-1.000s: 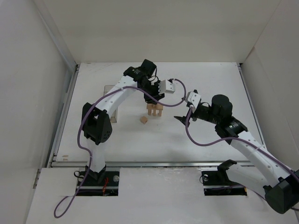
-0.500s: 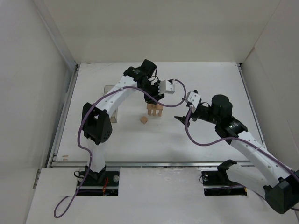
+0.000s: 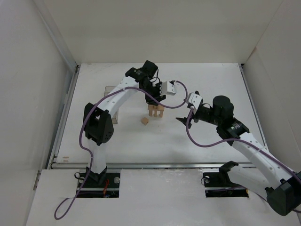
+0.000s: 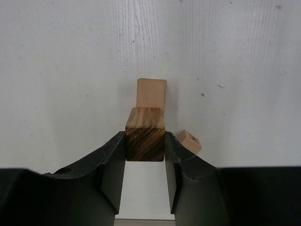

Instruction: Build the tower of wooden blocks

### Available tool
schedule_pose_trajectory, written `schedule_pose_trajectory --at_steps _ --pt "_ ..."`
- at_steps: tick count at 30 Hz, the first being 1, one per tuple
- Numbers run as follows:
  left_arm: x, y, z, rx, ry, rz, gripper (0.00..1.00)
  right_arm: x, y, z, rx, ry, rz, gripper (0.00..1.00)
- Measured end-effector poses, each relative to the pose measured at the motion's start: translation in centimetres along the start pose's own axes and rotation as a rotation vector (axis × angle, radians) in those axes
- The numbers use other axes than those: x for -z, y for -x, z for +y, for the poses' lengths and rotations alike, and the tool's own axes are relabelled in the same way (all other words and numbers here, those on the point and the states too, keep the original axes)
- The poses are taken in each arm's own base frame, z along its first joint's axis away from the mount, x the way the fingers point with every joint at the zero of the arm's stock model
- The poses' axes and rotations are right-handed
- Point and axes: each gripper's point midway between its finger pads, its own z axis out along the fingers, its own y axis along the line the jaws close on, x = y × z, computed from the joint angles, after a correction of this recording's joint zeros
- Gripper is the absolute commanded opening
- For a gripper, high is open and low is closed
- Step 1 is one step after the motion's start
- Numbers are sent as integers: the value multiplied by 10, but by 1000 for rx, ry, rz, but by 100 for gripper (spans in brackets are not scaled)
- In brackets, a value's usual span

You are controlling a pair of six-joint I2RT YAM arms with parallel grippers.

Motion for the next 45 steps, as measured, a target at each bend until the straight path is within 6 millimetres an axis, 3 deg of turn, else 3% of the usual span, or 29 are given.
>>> schedule_pose_trajectory --at_steps 8,11,12,17,19,22,23,28,31,34,39,41,43,45 --pt "1 -2 1 -1 1 -1 39 0 0 0 7 -1 1 100" --pt "1 -3 2 0 1 3 47 0 0 -1 7 -1 1 100" --pt "0 -4 2 2 0 4 55 0 0 -1 7 -1 1 100" --pt "-1 -7 3 9 -1 10 69 0 0 -1 7 -1 1 100" --pt "-1 -7 3 10 -1 10 82 0 0 -1 7 -1 1 100" --pt "0 -7 3 16 0 9 91 0 0 -1 7 -1 1 100" --pt "1 -6 4 20 4 7 100 0 0 -1 7 -1 1 100" --pt "11 0 18 53 59 -28 100 0 -1 -1 7 -4 3 100" --pt "29 -4 32 91 158 -51 100 1 -2 -5 3 -26 13 100" --pt "67 -12 43 139 343 -52 100 2 -4 -13 -12 -77 28 100" --pt "159 -4 87 354 822 -100 100 5 -4 -35 -38 -202 39 100" --pt "181 -9 94 459 938 -125 96 7 -3 -44 -69 -256 39 100" --pt "183 -19 93 541 974 -138 89 8 -3 -54 -126 -321 39 100" --pt "169 -39 81 617 947 -114 81 8 -4 -66 -199 -394 46 100"
